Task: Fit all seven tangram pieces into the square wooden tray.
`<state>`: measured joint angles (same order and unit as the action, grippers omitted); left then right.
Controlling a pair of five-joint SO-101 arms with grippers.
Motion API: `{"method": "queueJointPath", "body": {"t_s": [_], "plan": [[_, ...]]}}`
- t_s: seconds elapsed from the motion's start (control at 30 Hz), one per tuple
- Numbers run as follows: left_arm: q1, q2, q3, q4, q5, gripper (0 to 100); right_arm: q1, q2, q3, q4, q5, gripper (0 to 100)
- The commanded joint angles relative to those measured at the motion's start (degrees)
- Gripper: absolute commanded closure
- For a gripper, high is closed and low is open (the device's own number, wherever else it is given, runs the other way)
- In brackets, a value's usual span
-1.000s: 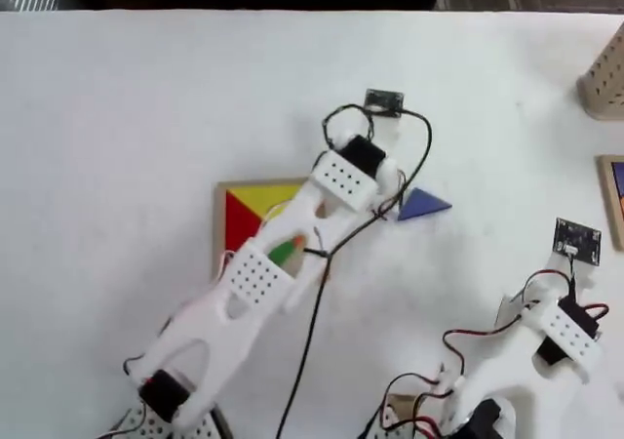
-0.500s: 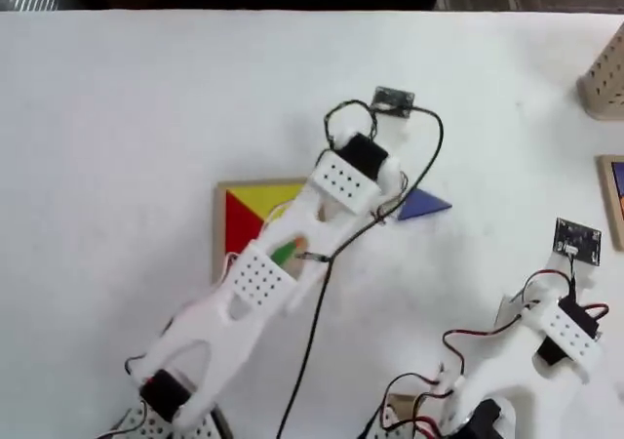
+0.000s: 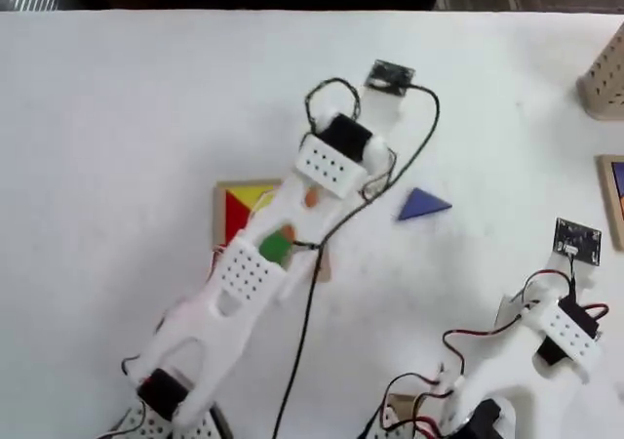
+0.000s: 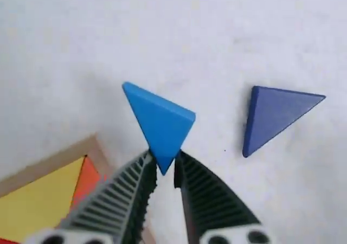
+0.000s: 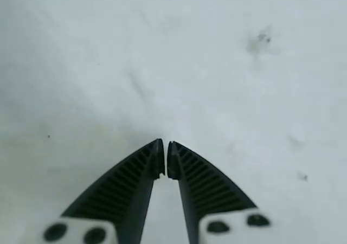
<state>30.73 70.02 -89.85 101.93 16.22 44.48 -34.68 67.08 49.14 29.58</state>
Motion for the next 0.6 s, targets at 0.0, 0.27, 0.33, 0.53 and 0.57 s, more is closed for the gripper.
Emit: {"method": "queueJointPath", "body": {"t_s": [0.0, 0.27, 0.33, 0.53, 0.57], "plan": [[-2.9, -9.0, 7.6, 0.8, -0.8, 98, -0.9, -1.3, -0.3, 0.2, 0.6, 97.7], [-5.2, -29.6, 34.7, 0.4, -1.2, 98, -2.0, -1.3, -0.2, 0.3, 0.5, 97.7], [-5.8, -33.5, 40.1, 0.3, -3.7, 98, -2.0, -1.3, -0.2, 0.3, 0.5, 97.7], [-9.7, -42.1, 58.1, -4.4, -9.2, 98, -2.0, -1.3, -0.2, 0.4, 0.5, 97.7], [-10.3, -43.5, 61.8, -6.2, -10.0, 98, -2.0, -1.3, -0.2, 0.4, 0.5, 97.7]]}}
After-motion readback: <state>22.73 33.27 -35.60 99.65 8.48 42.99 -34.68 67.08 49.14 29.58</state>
